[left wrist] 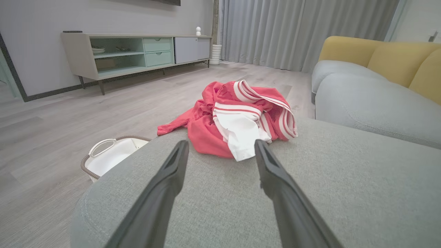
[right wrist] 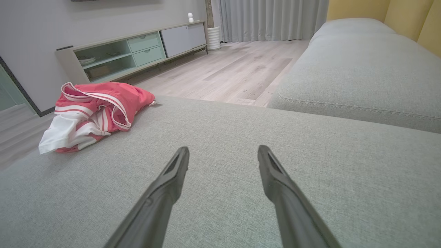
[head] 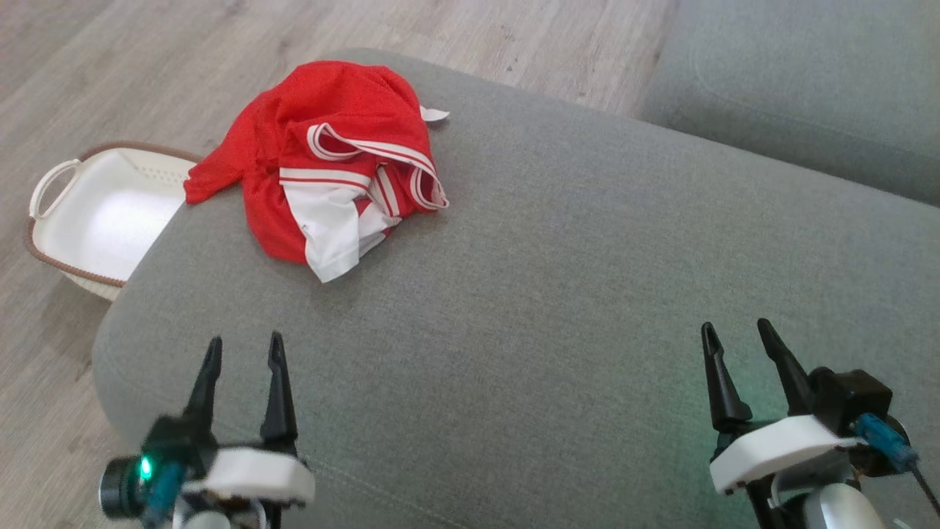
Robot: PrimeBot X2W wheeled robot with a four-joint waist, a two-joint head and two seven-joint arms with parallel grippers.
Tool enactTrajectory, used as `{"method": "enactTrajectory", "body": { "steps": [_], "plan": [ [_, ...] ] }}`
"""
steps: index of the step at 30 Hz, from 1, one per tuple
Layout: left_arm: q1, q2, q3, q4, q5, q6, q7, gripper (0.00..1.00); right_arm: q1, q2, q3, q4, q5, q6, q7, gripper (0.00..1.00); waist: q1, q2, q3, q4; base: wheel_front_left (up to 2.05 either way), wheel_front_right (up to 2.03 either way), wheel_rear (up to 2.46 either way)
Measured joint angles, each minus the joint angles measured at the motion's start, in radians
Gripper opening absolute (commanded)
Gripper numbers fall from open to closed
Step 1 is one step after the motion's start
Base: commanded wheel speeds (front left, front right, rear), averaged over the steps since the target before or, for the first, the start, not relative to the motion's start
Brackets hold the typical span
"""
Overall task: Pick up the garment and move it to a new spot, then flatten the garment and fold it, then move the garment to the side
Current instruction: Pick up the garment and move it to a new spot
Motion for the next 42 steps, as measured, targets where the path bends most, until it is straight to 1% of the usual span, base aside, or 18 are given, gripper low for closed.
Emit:
{"method": "enactTrajectory", "body": {
  "steps": [3, 4, 8, 9, 10, 13, 15, 19, 21, 24, 27, 31, 34, 37, 38, 39, 40, 42],
  "plan": [
    [-0.042, 0.002, 0.016, -0.024, -0.044, -0.025, 0.064, 1.0, -0.001, 0.0, -0.005, -0.006, -0.008, 0.0, 0.001, 1.0, 0.0, 0.0, 0.019, -0.006, 0.0, 0.0, 0.0],
    [-0.115, 0.015, 0.036, -0.038, -0.082, -0.045, 0.126, 1.0, -0.005, 0.0, -0.004, -0.017, -0.013, 0.0, 0.002, 1.0, 0.0, 0.0, 0.035, -0.013, 0.0, 0.0, 0.0],
    [-0.318, 0.068, 0.09, -0.025, -0.151, -0.076, 0.281, 1.0, -0.031, 0.0, -0.007, -0.04, -0.032, 0.0, 0.011, 1.0, 0.0001, 0.0, 0.075, -0.034, 0.0, 0.0, 0.0],
    [-0.366, 0.082, 0.103, -0.011, -0.172, -0.076, 0.32, 1.0, -0.041, 0.0, -0.007, -0.047, -0.038, 0.0, 0.012, 1.0, 0.0001, 0.0, 0.086, -0.042, 0.0, 0.0, 0.0],
    [-0.366, 0.082, 0.103, -0.011, -0.172, -0.076, 0.32, 1.0, -0.041, 0.0, -0.007, -0.047, -0.038, 0.0, 0.012, 1.0, 0.0001, 0.0, 0.086, -0.042, 0.0, 0.0, 0.0],
    [-0.468, 0.12, 0.15, 0.053, -0.23, -0.09, 0.42, 1.0, -0.069, -0.001, -0.001, -0.072, -0.058, 0.0, 0.015, 1.0, 0.0001, 0.0, 0.121, -0.075, 0.0, 0.0, 0.0],
    [-0.51, 0.127, 0.204, 0.095, -0.299, -0.092, 0.463, 1.0, -0.085, -0.001, 0.003, -0.089, -0.071, 0.0, 0.021, 1.0, 0.0001, 0.0, 0.149, -0.1, 0.0, 0.0, 0.0],
    [-0.565, 0.16, 0.263, 0.179, -0.373, -0.093, 0.546, 1.0, -0.114, -0.002, 0.012, -0.122, -0.089, 0.0, 0.034, 1.0, 0.0002, 0.0, 0.209, -0.16, 0.0, 0.0, 0.0],
    [-0.584, 0.165, 0.292, 0.211, -0.421, -0.093, 0.585, 1.0, -0.126, -0.002, 0.012, -0.135, -0.094, 0.0, 0.036, 1.0, 0.0003, 0.0, 0.239, -0.194, 0.0, 0.0, 0.0],
    [-0.604, 0.184, 0.32, 0.238, -0.45, -0.094, 0.621, 1.0, -0.132, -0.003, 0.011, -0.154, -0.095, 0.0, 0.037, 1.0, 0.0003, 0.0, 0.283, -0.243, 0.0, 0.0, 0.0],
    [-0.615, 0.211, 0.35, 0.262, -0.467, -0.081, 0.652, 1.0, -0.136, -0.003, 0.019, -0.165, -0.095, 0.0, 0.037, 1.0, 0.0002, 0.0, 0.323, -0.292, 0.0, 0.0, 0.0],
    [-0.614, 0.23, 0.353, 0.285, -0.482, -0.045, 0.715, 1.0, -0.153, -0.003, 0.021, -0.17, -0.094, 0.0, 0.036, 1.0, 0.0002, -0.0001, 0.368, -0.35, 0.0, 0.0, 0.0],
    [-0.609, 0.253, 0.346, 0.291, -0.461, -0.001, 0.765, 1.0, -0.153, -0.003, 0.021, -0.174, -0.091, 0.0, 0.036, 1.0, 0.0002, -0.0001, 0.392, -0.385, 0.0, 0.0, 0.0],
    [-0.599, 0.286, 0.315, 0.302, -0.425, 0.06, 0.843, 1.0, -0.154, -0.003, 0.021, -0.174, -0.082, 0.0, 0.035, 1.0, 0.0002, -0.0001, 0.404, -0.411, 0.0, 0.0, 0.0],
    [-0.592, 0.294, 0.304, 0.301, -0.416, 0.072, 0.877, 0.48, -0.156, -0.003, 0.021, -0.174, -0.077, 0.0, 0.035, 1.0, 0.0001, -0.0001, 0.405, -0.418, 0.0, 0.0, 0.0],
    [-0.583, 0.303, 0.291, 0.295, -0.41, 0.082, 0.901, 0.1, -0.158, -0.003, 0.021, -0.173, -0.072, 0.0, 0.035, 1.0, 0.0002, -0.0001, 0.403, -0.422, 0.0, 0.0, 0.0],
    [-0.575, 0.308, 0.286, 0.285, -0.406, 0.087, 0.912, 0.0, -0.161, -0.003, 0.021, -0.171, -0.068, 0.0, 0.03, 1.0, 0.0002, -0.0001, 0.399, -0.423, 0.0, 0.0, 0.0],
    [-0.56, 0.319, 0.285, 0.258, -0.397, 0.091, 0.912, 0.0, -0.168, -0.003, 0.021, -0.168, -0.067, 0.0, 0.027, 1.0, 0.0, 0.0, 0.386, -0.424, 0.0, 0.0, 0.0]
  ]
}}
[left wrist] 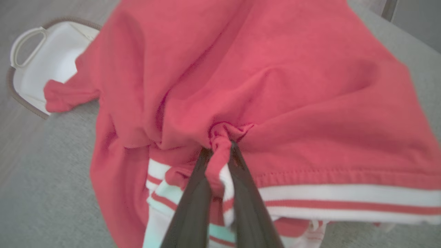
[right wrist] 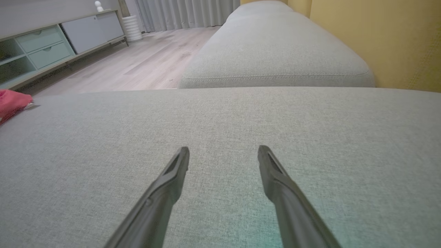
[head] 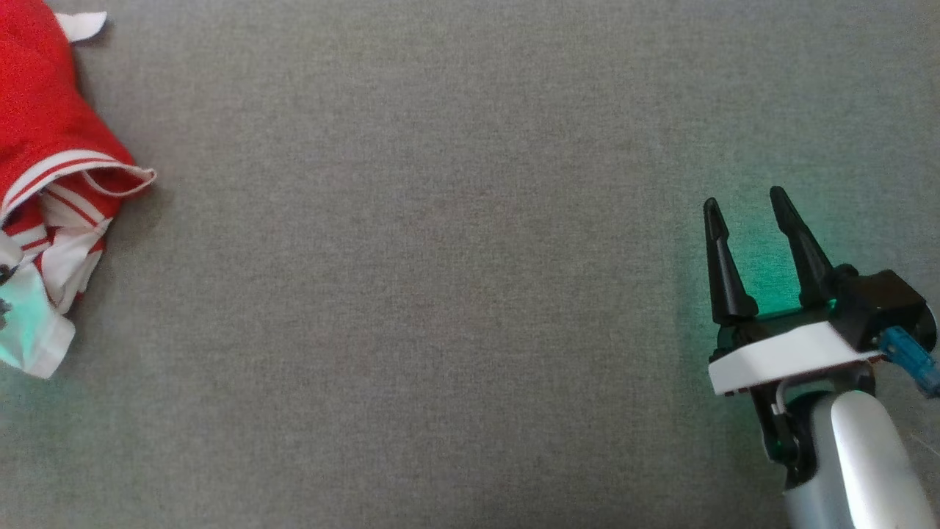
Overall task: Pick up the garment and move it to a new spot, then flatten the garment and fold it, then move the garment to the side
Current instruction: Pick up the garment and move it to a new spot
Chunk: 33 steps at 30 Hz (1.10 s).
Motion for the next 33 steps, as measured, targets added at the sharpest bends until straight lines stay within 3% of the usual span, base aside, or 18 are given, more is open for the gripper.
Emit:
{"method": "enactTrajectory", "body": {
  "steps": [7, 16, 20, 25, 33],
  "plan": [
    [0.013, 0.041, 0.0, -0.079, 0.044, -0.017, -0.102, 0.0, 0.004, 0.0, 0.002, 0.045, 0.044, 0.0, -0.028, 1.0, 0.0, 0.0, -0.08, 0.013, 0.0, 0.0, 0.0],
    [-0.164, 0.036, -0.025, -0.193, 0.041, -0.142, -0.236, 0.0, 0.044, 0.0, 0.01, 0.118, 0.106, 0.0, -0.072, 1.0, -0.0002, 0.0, -0.245, 0.027, 0.0, 0.0, 0.0],
    [-0.243, 0.008, -0.071, -0.237, 0.038, -0.185, -0.26, 0.0, 0.066, 0.0, 0.006, 0.133, 0.116, 0.0, -0.081, 1.0, -0.0002, 0.0, -0.297, 0.023, 0.0, 0.0, 0.0],
    [-0.37, -0.075, -0.136, -0.3, 0.025, -0.228, -0.28, 0.0, 0.069, 0.001, 0.004, 0.135, 0.123, 0.0, -0.089, 1.0, -0.0003, 0.0001, -0.354, -0.006, 0.0, 0.0, 0.0],
    [-0.417, -0.223, -0.227, -0.325, -0.036, -0.248, -0.286, 0.0, 0.067, 0.0, 0.012, 0.135, 0.142, 0.0, -0.089, 1.0, 0.0, 0.0001, -0.375, -0.112, 0.0, 0.0, 0.0]
  ]
}}
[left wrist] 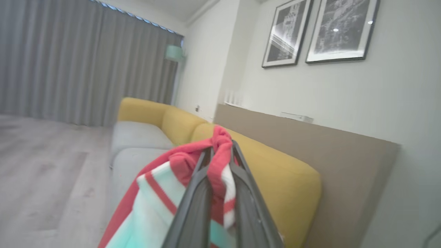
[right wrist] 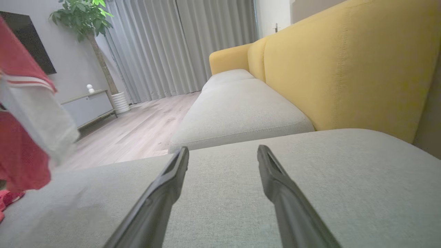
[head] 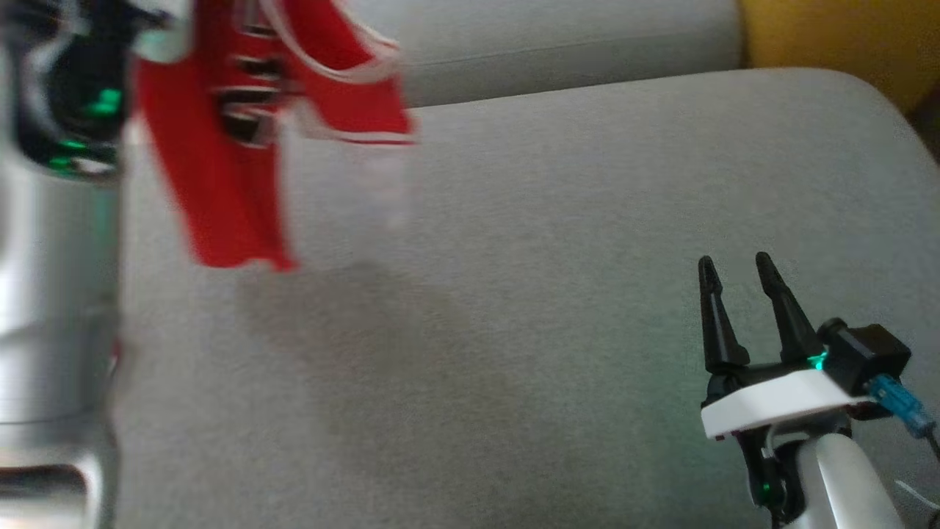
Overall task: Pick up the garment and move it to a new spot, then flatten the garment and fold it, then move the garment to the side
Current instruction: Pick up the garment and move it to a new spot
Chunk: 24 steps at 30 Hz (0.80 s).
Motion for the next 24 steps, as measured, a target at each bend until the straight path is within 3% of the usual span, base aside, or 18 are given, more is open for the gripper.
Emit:
{"method": "enactTrajectory", "body": {
  "steps": [8, 17, 18, 19, 20, 24],
  "plan": [
    [0.145, -0.159, -0.095, -0.01, -0.107, -0.006, 0.013, 0.0, -0.004, 0.0, -0.004, -0.005, 0.012, 0.0, 0.001, 1.0, 0.0, 0.0, 0.019, -0.101, 0.0, 0.0, 0.0],
    [0.416, -0.163, -0.288, 0.248, 0.07, -0.04, -0.136, 0.0, -0.039, 0.0, 0.005, -0.009, 0.012, 0.0, 0.003, 1.0, 0.0002, 0.0, 0.056, -0.128, 0.0, 0.0, 0.0],
    [0.433, -0.164, -0.301, 0.282, 0.09, -0.04, -0.159, 0.45, -0.042, 0.0, 0.007, -0.009, 0.012, 0.0, 0.004, 1.0, 0.0001, 0.0, 0.056, -0.126, 0.0, 0.0, 0.0],
    [0.444, -0.162, -0.322, 0.311, 0.118, -0.041, -0.191, 0.45, -0.043, 0.0, 0.007, -0.009, 0.007, 0.0, 0.012, 1.0, 0.0001, 0.0, 0.055, -0.121, 0.0, 0.0, 0.0],
    [0.455, -0.165, -0.328, 0.334, 0.137, -0.04, -0.222, 1.0, -0.043, 0.0, 0.008, -0.007, 0.002, 0.0, 0.013, 1.0, 0.0001, 0.0, 0.053, -0.117, 0.0, 0.0, 0.0],
    [0.501, -0.181, -0.334, 0.374, 0.183, -0.031, -0.432, 1.0, -0.036, 0.0, 0.0, -0.002, -0.054, 0.0, 0.044, 1.0, 0.0, 0.0, 0.041, -0.082, 0.0, 0.0, 0.0]
  ]
}}
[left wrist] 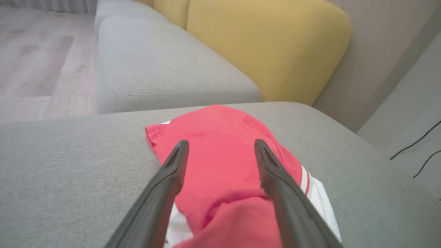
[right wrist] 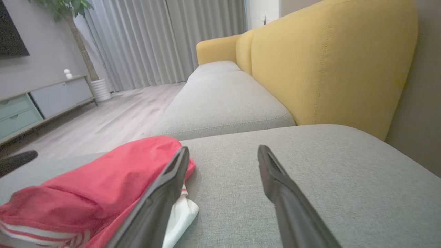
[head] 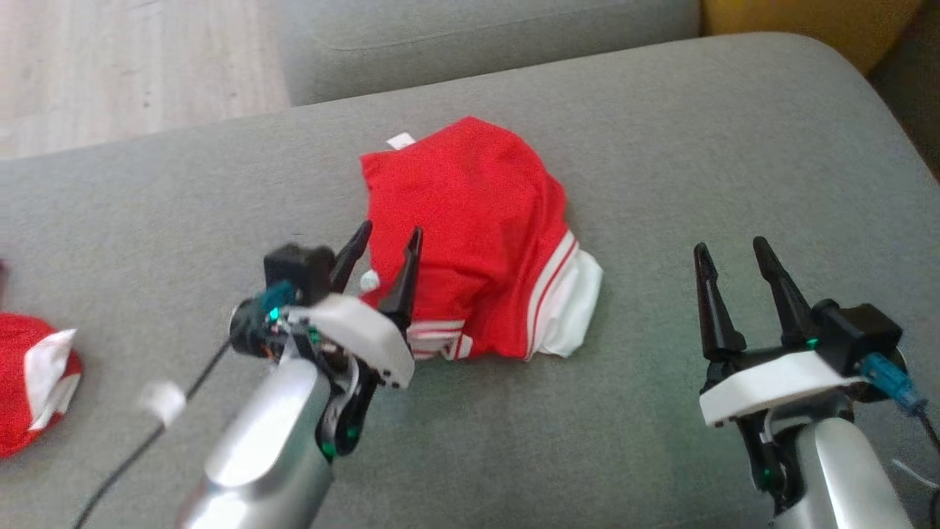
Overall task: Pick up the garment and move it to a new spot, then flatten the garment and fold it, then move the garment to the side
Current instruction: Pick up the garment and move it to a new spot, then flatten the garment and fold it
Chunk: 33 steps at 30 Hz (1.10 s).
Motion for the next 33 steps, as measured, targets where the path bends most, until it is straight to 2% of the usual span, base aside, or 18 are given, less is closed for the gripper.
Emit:
{"method": "enactTrajectory", "body": {
  "steps": [3, 5, 9, 14, 18, 23, 33],
  "plan": [
    [0.056, 0.001, 0.018, -0.001, 0.007, 0.006, -0.119, 1.0, 0.022, 0.0, -0.003, 0.002, -0.031, 0.0, 0.017, 1.0, 0.0, 0.0, -0.01, 0.026, 0.0, 0.0, 0.0],
    [0.107, 0.009, 0.045, -0.008, 0.009, 0.027, -0.188, 1.0, 0.042, 0.0, -0.003, 0.003, -0.042, 0.0, 0.025, 1.0, 0.0, 0.0, -0.019, 0.042, 0.0, 0.0, 0.0],
    [0.215, 0.053, 0.106, -0.053, 0.012, 0.064, -0.26, 1.0, 0.074, 0.0, -0.004, 0.003, -0.051, 0.0, 0.046, 1.0, -0.0001, 0.0, -0.039, 0.073, 0.0, 0.0, 0.0],
    [0.323, 0.1, 0.199, -0.168, 0.069, 0.088, -0.276, 1.0, 0.1, 0.0, -0.01, 0.006, -0.052, 0.0, 0.056, 1.0, -0.0001, 0.0, -0.064, 0.106, 0.0, 0.0, 0.0],
    [0.409, 0.108, 0.271, -0.251, 0.135, 0.095, -0.278, 1.0, 0.124, 0.0, -0.029, 0.015, -0.052, 0.0, 0.056, 1.0, -0.0002, 0.0, -0.083, 0.12, 0.0, 0.0, 0.0],
    [0.51, 0.101, 0.34, -0.282, 0.138, 0.093, -0.278, 1.0, 0.142, 0.0, -0.043, 0.03, -0.052, 0.0, 0.062, 1.0, -0.0001, 0.0, -0.093, 0.124, 0.0, 0.0, 0.0],
    [0.55, 0.086, 0.347, -0.292, 0.181, 0.061, -0.278, 1.0, 0.143, 0.0, -0.042, 0.033, -0.052, 0.0, 0.077, 1.0, -0.0001, 0.0, -0.091, 0.132, 0.0, 0.0, 0.0]
  ]
}}
